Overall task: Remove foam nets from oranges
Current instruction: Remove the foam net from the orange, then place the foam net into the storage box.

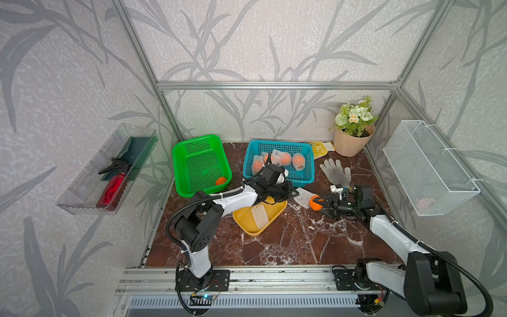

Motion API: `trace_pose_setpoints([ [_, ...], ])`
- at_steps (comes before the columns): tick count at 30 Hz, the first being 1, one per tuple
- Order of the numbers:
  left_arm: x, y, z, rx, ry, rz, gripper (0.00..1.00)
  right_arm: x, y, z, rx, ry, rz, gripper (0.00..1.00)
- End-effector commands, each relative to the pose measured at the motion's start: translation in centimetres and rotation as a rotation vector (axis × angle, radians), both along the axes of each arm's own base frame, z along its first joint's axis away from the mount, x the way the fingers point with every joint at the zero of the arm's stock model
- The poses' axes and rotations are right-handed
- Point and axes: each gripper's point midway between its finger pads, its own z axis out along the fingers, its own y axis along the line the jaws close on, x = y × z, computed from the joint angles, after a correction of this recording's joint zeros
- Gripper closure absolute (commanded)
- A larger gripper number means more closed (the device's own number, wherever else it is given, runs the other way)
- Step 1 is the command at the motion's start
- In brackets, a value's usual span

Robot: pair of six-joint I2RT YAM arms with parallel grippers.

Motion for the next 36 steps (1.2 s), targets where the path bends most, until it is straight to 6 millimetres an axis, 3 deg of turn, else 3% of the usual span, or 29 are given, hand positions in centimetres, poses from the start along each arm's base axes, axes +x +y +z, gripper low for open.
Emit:
trace_pose_setpoints([
  [1, 0.5, 1.3, 1.4, 0.036, -0.044, 0.012, 1.0, -1.0, -0.2, -0.4, -0.036, 0.033, 0.016, 0.51],
  [7, 1.0, 2.8, 1.5, 0.072, -0.059, 0.026, 1.0, -1.1, 0.1, 0.2, -0.007, 0.022, 0.035, 0.5],
  [12, 1.6, 6.7, 2.6, 0.142, -0.082, 0.068, 1.0, -1.6, 0.0, -0.1, -0.03, 0.032, 0.053, 0.5],
  [16, 1.4, 11.0, 3.4, 0.242, -0.102, 0.105, 1.0, -1.8, 0.0, -0.2, -0.039, 0.035, 0.061, 0.5],
  [20, 0.8, 14.9, 2.6, 0.326, -0.091, 0.145, 1.0, -1.7, 0.0, -0.2, -0.046, 0.036, 0.069, 0.5],
  [23, 0.3, 16.3, 1.7, 0.381, -0.1, 0.127, 1.0, -1.5, 0.1, -0.1, -0.047, 0.035, 0.075, 0.51],
  [28, -0.7, 15.8, -0.9, 0.404, -0.033, 0.015, 1.0, -1.4, 0.4, -0.1, -0.056, 0.035, 0.09, 0.51],
  [36, -0.5, 14.2, -3.8, 0.352, 0.004, -0.011, 0.99, -1.7, 1.1, -0.5, -0.074, 0.044, 0.113, 0.51],
])
